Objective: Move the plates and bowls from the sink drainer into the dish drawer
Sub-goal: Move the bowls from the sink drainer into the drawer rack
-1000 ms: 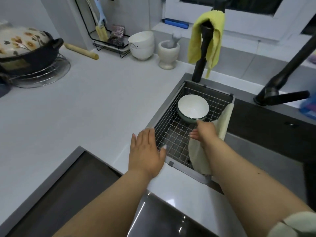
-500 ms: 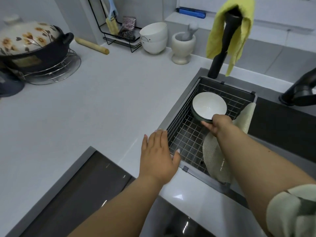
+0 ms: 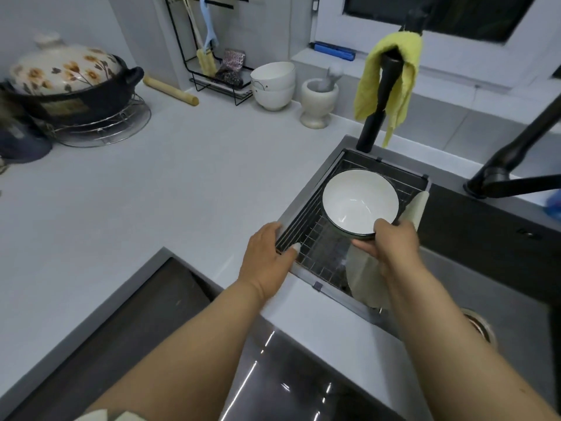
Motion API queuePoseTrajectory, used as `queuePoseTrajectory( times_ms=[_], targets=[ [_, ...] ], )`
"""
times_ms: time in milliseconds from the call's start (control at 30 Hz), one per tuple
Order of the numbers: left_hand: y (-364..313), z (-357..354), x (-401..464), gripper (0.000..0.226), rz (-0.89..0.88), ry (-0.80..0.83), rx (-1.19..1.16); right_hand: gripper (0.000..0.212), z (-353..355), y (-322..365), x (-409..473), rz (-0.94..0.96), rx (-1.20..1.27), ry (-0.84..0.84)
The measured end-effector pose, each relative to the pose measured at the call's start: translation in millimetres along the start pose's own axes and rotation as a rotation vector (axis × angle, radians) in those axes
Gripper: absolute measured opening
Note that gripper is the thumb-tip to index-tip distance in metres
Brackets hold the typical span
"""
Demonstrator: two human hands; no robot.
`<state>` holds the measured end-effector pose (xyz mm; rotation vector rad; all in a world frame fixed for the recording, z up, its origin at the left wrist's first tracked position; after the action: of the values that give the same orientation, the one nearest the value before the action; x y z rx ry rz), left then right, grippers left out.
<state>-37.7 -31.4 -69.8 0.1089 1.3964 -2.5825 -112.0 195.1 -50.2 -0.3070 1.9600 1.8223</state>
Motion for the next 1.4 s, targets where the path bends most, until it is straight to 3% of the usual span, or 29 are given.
queuePoseTrajectory(
  times_ms=[67, 267, 400, 567, 667, 767, 867, 1167, 1400],
  targets=[
    [1, 10, 1, 0.039, 0.068, 0.039, -0.216, 0.043, -11, 4, -25, 0.010, -0.069, 0.094],
    [2, 33, -44, 0.049, 0.228, -0.018, -1.010, 0.020, -62, 6, -92, 0.025, -0.188, 0.342],
    [7, 55, -85, 0.046, 0.245, -0.027, -1.159, 0.022, -94, -4, -129, 0.051, -0.279, 0.462],
    [31, 93, -149, 0.031, 0.272, -0.197, -1.263, 0.015, -129, -22, -186, 0.104, -0.356, 0.633],
    [47, 115, -198, 0.023, 0.305, -0.265, -1.299, 0.028, -153, -48, -225, 0.037, -0.347, 0.758],
    [67, 134, -249, 0.027, 0.348, -0.308, -1.275, 0.039, -177, -74, -266, -0.043, -0.306, 0.867],
    [86, 149, -299, 0.028, 0.386, -0.348, -1.245, 0.037, -196, -101, -309, -0.138, -0.243, 0.979],
    [155, 188, -437, 0.031, 0.462, -0.527, -1.118, 0.035, -238, -181, -414, -0.190, -0.376, 1.141],
    [215, 210, -549, 0.056, 0.550, -0.698, -0.925, 0.032, -262, -245, -479, -0.200, -0.534, 1.214]
  ],
)
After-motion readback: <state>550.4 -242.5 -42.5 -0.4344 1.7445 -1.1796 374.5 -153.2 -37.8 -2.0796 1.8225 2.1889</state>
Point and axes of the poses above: each hand's wrist, its own x-axis towards the middle knuckle, its own z-axis out of the back of the hand, y = z × x, the point moved 8 cm from there along x, towards the middle knuckle, and after that the axes turned 7 degrees about y, right-handed, at the moved point
